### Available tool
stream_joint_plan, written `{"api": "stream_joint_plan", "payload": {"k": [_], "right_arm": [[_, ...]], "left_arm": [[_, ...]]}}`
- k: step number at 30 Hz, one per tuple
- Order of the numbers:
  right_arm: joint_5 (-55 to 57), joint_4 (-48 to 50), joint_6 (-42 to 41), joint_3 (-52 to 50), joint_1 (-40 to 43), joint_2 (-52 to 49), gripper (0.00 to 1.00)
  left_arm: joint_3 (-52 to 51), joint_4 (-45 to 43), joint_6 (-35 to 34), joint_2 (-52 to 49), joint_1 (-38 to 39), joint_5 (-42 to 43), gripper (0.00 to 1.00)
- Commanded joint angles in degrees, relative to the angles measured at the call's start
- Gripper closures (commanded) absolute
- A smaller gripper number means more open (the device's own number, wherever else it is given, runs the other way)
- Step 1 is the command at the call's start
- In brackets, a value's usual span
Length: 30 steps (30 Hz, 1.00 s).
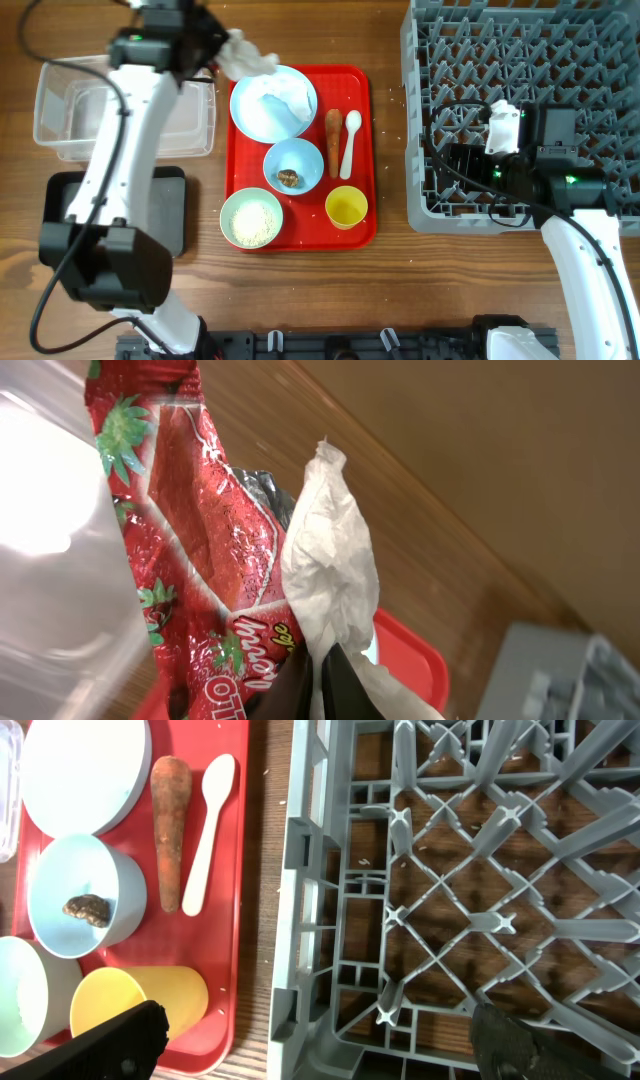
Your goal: Sort waste into correct bins and load items into the dishwasher rack
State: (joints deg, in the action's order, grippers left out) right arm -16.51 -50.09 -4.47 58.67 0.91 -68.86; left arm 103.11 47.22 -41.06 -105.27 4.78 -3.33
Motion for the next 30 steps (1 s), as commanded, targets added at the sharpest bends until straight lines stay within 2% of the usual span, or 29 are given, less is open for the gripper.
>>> {"api": "stream_joint_plan", "payload": {"k": [1, 7, 8, 9, 11, 12, 16, 23, 27, 30], "right_arm": [[-0.55, 0.31, -0.46, 1.22, -0.35, -0.31, 0.0], [-0.55, 0.33, -0.46, 1.2, -0.35, -0.31, 0.0], [-0.55, 0.33, -0.48, 1.22, -0.35, -0.31, 0.0], [-0.55, 0.31, -0.46, 1.22, -0.35, -0.31, 0.0], [-0.55, 0.26, -0.5, 1.2, -0.35, -0.31, 0.0], [-0.55, 0.26, -0.48, 1.2, -0.35, -0.31, 0.0], [-0.55, 0.33, -0.61, 1.2, -0.35, -0.31, 0.0], [-0.52, 0.52, -0.61, 1.2, -0.35, -0.31, 0.0], [-0.52, 0.81, -0.59, 1.2, -0.35, -0.31, 0.0], [-0.55, 1.29, -0.61, 1.2, -0.35, -0.31, 0.0]], "left_arm": [[-0.24, 1.95, 0.28, -1.4, -5.95, -0.85, 0.96], [-0.42, 4.96, 0.28, -6.47, -13.35, -6.97, 0.96], [-0.42, 4.96, 0.28, -7.45, -14.05, -7.5, 0.9], [-0.42, 4.9, 0.26, -8.79, -14.84, -7.69, 0.77], [-0.42, 4.76, 0.26, -10.51, -15.76, -7.67, 0.39], [-0.42, 4.72, 0.26, -11.41, -16.17, -7.67, 0.02], [-0.33, 4.37, 0.28, -12.35, -17.22, -7.65, 0.0], [2.29, 4.07, 2.34, -6.71, -15.63, -5.07, 0.0], [2.4, 2.1, 10.64, -3.45, -11.02, 2.12, 0.01], [2.23, 1.57, 16.68, -3.65, -5.05, 2.62, 0.01]]}}
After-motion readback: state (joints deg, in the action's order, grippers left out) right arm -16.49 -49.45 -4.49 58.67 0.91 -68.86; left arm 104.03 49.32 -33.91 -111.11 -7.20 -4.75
